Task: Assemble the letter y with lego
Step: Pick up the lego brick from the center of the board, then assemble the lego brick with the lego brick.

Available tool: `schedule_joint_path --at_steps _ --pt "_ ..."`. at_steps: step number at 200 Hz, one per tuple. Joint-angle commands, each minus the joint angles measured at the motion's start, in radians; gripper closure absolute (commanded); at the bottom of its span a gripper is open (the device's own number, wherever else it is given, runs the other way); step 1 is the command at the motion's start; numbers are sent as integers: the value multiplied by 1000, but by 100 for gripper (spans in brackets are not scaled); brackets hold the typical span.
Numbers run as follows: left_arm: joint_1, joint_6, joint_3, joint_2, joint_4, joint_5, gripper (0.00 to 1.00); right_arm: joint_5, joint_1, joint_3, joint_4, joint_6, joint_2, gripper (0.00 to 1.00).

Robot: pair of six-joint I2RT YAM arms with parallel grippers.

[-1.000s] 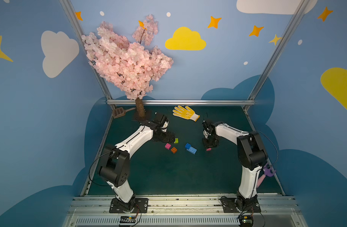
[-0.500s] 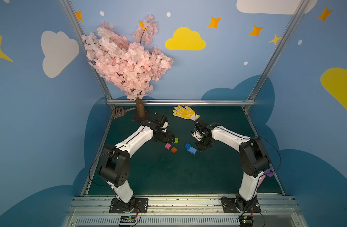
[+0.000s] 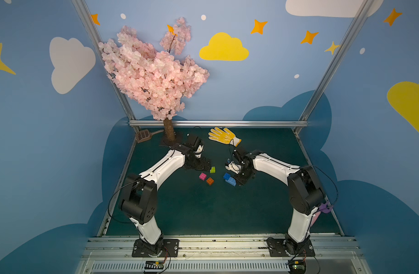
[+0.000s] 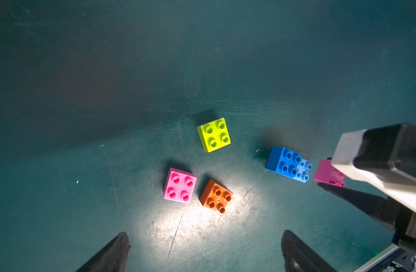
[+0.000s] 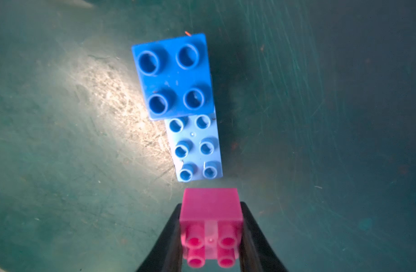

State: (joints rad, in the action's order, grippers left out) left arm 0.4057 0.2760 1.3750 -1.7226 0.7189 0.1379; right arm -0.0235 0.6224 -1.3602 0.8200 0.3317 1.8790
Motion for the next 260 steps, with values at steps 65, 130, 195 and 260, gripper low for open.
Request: schedule_joint_path --at_steps 65,130,195,260 --pt "-14 -2 18 -11 24 12 0 44 41 -94 56 71 69 85" --pt "-18 0 20 -13 24 17 0 52 45 -110 77 63 93 85" --pt "-22 2 21 -15 24 19 0 54 48 -114 87 61 109 85" --pt "-24 2 19 -8 24 12 0 68 59 -117 97 55 134 85"
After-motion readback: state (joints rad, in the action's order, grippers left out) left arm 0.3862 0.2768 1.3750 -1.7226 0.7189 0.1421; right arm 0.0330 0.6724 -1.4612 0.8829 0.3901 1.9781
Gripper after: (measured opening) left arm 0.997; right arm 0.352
